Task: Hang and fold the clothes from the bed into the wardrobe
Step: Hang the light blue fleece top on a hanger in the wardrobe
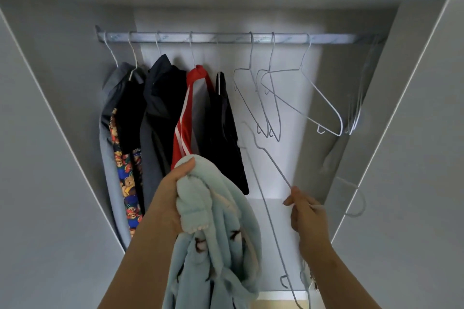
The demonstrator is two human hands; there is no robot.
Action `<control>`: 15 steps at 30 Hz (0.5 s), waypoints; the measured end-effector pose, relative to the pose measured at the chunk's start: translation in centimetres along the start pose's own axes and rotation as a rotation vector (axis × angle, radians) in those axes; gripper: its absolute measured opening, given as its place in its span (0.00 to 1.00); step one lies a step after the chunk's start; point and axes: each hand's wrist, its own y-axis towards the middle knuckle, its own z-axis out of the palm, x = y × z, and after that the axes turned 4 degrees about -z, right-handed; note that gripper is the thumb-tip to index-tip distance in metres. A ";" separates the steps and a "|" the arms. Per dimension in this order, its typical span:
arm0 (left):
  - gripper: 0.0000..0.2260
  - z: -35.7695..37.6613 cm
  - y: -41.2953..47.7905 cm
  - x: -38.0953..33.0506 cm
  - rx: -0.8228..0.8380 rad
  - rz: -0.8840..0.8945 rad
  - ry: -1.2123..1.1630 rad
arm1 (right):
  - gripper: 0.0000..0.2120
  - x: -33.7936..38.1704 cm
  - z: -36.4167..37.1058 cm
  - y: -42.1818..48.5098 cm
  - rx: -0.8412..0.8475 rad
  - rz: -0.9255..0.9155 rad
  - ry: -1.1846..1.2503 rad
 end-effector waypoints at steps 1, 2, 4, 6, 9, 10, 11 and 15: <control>0.21 0.0 0.1 0.3 -0.035 -0.012 0.024 | 0.22 0.0 -0.5 0.0 0.003 0.005 0.015; 0.19 0.1 0.1 0.6 -0.078 -0.025 0.054 | 0.24 0.1 -1.0 0.1 0.012 0.010 0.017; 0.17 0.2 0.2 1.4 -0.159 -0.048 0.117 | 0.27 0.2 -1.8 0.4 0.034 0.024 0.017; 0.12 0.1 0.5 2.2 -0.248 0.032 0.269 | 0.30 0.2 -2.5 0.7 0.045 0.040 0.052; 0.02 -0.9 0.9 3.1 -0.379 0.340 0.950 | 0.30 -0.1 -3.1 1.1 0.094 0.052 0.106; 0.04 -1.4 1.1 3.4 -0.398 0.406 1.107 | 0.30 -0.2 -3.2 1.2 0.127 0.050 0.102; 0.03 -1.9 1.3 3.8 -0.403 0.438 1.151 | 0.30 -0.4 -3.2 1.2 0.164 0.050 0.087; 0.03 -3.2 1.8 4.6 -0.527 0.372 0.802 | 0.29 -1.2 -3.6 1.4 0.258 0.073 -0.050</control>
